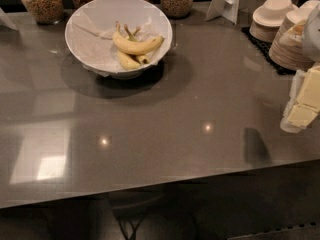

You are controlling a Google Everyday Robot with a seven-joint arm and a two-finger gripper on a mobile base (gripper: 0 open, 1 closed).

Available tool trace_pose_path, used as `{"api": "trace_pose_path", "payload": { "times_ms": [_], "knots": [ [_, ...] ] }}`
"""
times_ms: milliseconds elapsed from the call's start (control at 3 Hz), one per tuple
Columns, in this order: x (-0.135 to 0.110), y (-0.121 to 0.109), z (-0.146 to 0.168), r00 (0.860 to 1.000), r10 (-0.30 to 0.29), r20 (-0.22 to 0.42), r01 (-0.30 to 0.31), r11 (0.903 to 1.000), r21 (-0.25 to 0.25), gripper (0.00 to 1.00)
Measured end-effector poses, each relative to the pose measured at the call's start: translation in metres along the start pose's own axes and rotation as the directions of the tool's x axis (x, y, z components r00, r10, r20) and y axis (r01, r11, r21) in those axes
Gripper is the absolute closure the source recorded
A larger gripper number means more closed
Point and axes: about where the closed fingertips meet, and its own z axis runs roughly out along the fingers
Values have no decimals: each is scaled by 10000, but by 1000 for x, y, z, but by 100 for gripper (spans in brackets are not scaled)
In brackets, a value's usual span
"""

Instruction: Pick banana from white bowl

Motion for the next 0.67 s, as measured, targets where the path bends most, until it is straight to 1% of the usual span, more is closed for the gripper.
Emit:
{"api": "trace_pose_path", "payload": {
  "times_ms": [333, 667],
  "knots": [
    [0, 0, 0, 10000, -1, 5, 1, 10000, 2, 0],
    [-19, -10, -1, 9948, -167, 1009, 123, 9990, 440, 0]
  ]
}}
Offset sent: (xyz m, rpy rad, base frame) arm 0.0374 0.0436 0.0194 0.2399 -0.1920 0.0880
